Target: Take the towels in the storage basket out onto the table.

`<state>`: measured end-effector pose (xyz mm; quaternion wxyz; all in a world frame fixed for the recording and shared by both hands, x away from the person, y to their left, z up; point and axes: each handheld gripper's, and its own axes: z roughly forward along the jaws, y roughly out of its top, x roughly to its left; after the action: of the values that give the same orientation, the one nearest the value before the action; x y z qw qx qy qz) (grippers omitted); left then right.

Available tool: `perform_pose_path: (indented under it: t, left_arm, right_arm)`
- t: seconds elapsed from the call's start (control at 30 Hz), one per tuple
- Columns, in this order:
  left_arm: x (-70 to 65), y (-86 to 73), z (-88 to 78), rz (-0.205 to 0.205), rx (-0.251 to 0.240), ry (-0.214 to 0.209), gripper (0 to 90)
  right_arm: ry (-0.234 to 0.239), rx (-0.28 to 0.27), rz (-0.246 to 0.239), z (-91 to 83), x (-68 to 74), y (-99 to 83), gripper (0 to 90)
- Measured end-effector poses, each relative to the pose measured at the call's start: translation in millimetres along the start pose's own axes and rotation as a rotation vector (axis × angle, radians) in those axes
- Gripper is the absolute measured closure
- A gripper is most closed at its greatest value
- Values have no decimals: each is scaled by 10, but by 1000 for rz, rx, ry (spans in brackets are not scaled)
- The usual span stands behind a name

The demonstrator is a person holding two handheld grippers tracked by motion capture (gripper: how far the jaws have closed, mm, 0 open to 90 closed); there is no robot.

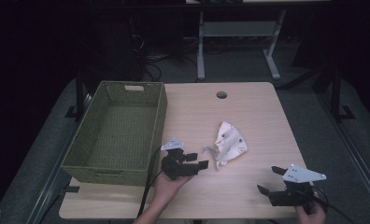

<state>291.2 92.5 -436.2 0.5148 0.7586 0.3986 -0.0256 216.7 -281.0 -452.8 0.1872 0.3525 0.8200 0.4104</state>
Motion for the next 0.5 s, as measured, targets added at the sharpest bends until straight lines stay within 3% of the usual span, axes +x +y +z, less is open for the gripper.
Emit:
perform_pose_path:
  t: [0.5]
  left_arm:
    - [-39,-242,-105,23,23,-13,367]
  right_arm:
    - [1,11,-8,43,34,19,140]
